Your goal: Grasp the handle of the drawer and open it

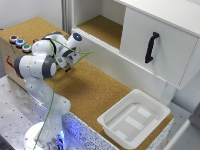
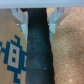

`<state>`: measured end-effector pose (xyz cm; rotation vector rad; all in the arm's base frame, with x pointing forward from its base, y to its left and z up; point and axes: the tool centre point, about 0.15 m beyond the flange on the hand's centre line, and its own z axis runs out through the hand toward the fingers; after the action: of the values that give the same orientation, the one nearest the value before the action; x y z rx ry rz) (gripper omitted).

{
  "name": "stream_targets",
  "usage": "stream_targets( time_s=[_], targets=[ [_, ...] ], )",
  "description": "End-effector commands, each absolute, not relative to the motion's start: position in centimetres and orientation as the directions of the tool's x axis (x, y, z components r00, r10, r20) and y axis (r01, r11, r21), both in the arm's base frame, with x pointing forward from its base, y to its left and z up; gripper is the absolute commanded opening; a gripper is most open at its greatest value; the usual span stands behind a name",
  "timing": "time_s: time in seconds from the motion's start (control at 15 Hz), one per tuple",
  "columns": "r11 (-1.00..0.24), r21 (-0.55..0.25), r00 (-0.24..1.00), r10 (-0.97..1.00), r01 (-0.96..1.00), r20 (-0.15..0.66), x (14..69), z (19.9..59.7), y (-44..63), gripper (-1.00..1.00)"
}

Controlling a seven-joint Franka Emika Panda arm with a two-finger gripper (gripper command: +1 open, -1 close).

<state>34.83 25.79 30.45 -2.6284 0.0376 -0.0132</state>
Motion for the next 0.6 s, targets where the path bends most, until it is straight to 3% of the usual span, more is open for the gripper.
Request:
stream_targets(
  time_s=[0.0, 0.53],
  targets=[
    [-0.86, -0.508, 0.998, -0.06, -0.049, 0.005, 34.6, 28.1, 20.7, -1.0],
    [-0.862, -0.489, 0.986, -0.167, -0.134, 0.024, 34.8, 28.9, 14.5, -1.0]
  ],
)
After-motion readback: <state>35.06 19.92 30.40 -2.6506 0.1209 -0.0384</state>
